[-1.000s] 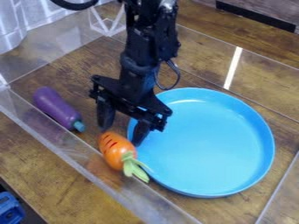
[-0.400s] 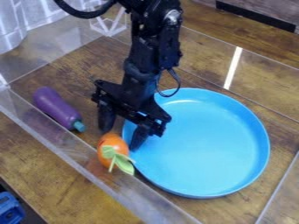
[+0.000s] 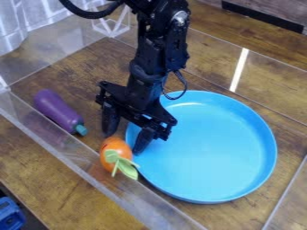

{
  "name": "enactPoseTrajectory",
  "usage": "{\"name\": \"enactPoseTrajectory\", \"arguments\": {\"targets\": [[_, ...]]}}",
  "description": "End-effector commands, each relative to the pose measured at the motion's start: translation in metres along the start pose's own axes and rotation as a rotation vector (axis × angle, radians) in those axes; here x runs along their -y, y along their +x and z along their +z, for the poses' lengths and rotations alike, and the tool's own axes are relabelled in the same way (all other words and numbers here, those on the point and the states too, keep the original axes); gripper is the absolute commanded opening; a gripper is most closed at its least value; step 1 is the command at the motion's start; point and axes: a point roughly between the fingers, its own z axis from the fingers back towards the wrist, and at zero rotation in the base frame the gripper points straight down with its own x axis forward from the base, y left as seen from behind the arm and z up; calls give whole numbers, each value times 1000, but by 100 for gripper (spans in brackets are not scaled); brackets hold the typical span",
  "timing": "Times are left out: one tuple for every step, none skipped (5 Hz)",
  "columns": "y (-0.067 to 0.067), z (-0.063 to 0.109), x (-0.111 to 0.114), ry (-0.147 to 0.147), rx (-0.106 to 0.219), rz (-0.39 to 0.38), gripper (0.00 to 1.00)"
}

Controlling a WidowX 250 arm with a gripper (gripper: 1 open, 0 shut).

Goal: Move the carrot to the right side

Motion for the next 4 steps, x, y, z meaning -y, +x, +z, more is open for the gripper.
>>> {"name": "enactPoseTrajectory", "arguments": {"targets": [[-1,-13,-10,28,-34,-1,0],[-1,-15,-13,40,-42,-7,0],[0,-18,-17,51,-50,-14,0],[0,-21,-21,63,-57,-22,0]]}}
